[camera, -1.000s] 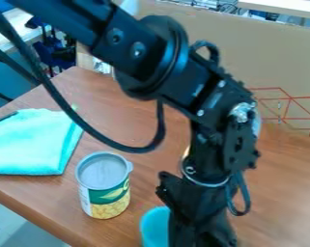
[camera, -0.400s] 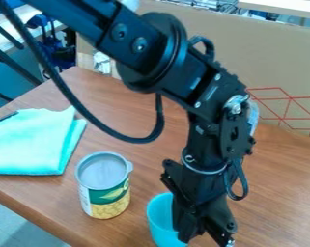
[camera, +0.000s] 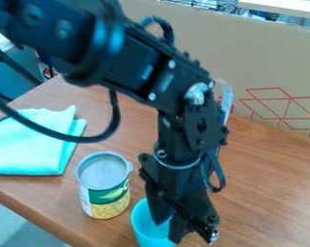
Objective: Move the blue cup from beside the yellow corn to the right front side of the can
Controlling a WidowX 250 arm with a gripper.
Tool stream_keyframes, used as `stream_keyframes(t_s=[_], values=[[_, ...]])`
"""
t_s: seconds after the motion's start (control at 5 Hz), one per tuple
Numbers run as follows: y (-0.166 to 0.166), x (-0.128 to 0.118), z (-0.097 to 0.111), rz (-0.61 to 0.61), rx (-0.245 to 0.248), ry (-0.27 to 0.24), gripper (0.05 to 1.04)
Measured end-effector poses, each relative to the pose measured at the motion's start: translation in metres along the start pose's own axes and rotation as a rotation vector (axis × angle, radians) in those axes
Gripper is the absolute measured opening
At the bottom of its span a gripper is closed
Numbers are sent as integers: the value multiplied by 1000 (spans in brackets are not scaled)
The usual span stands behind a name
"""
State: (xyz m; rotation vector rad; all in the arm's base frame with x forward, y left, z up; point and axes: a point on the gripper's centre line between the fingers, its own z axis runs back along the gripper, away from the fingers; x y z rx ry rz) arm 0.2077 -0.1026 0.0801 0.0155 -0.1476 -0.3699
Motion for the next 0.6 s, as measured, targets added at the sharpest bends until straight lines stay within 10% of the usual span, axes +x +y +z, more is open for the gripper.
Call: stream_keyframes(t_s=[0.4, 0.6], values=[[-1, -6, 34, 29, 18, -41, 1015], [-6, -19, 53, 208, 2, 66, 1010]])
